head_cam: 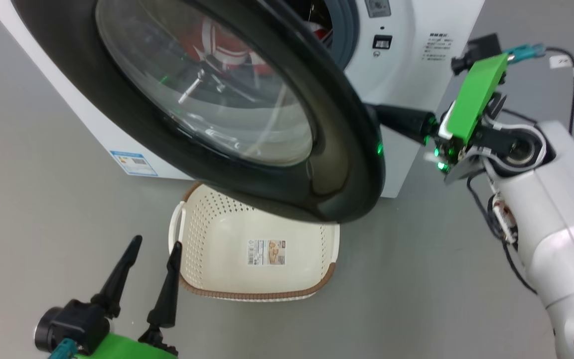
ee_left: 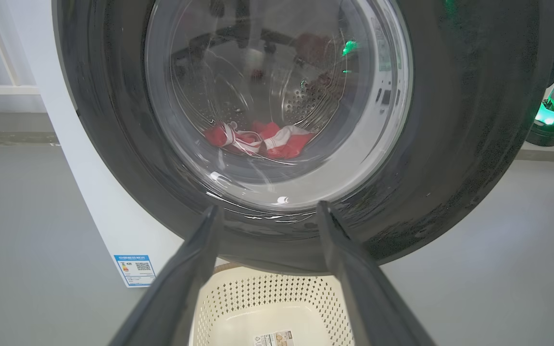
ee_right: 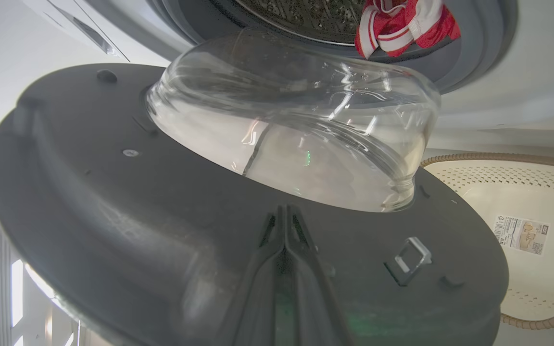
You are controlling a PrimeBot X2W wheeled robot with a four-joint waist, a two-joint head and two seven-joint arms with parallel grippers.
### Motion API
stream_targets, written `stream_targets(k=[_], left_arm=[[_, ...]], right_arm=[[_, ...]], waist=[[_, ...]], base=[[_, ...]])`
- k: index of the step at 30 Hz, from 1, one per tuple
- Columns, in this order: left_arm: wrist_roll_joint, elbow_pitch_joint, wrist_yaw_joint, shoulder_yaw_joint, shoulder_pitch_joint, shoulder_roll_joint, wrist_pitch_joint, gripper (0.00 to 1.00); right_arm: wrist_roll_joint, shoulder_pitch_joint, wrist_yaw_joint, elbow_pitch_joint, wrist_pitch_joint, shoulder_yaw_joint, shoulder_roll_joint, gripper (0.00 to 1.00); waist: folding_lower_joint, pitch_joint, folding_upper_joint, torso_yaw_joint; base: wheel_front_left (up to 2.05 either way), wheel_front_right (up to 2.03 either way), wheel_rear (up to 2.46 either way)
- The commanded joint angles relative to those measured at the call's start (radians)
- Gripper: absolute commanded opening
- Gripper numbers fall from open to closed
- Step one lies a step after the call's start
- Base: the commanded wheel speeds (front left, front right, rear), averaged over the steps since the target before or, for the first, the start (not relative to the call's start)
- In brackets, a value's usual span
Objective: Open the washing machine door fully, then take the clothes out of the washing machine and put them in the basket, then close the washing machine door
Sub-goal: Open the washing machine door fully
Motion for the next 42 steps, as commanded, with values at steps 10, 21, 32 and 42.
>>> stream_targets(k=[10,21,32,42], left_arm=[[0.034,-0.013,-0.003,0.029,0.04,-0.004,-0.009,1.0],[0.047,-0.005,-0.003,0.033,0.081,-0.016,-0.009,1.0],[0.063,0.013,-0.003,0.065,0.111,-0.033,-0.009,1.0],[0.074,0.026,-0.003,0.086,0.115,-0.044,-0.009,1.0]], right_arm=[[0.005,0.199,0.002,-0.222,0.05,0.064,0.027,0.0],[0.001,0.344,0.002,-0.378,0.061,0.116,0.045,0.0],[0.003,0.432,0.002,-0.445,0.065,0.161,0.078,0.0],[-0.001,0.445,0.002,-0.469,0.064,0.189,0.104,0.0]], waist=[[-0.0001,-0.08,0.0,0.019],[-0.0001,-0.127,0.0,0.068],[-0.0001,-0.165,0.0,0.164],[-0.0001,-0.176,0.0,0.257]], base=[[0.0,0.0,0.0],[0.0,0.0,0.0],[0.0,0.0,0.0],[0.0,0.0,0.0]])
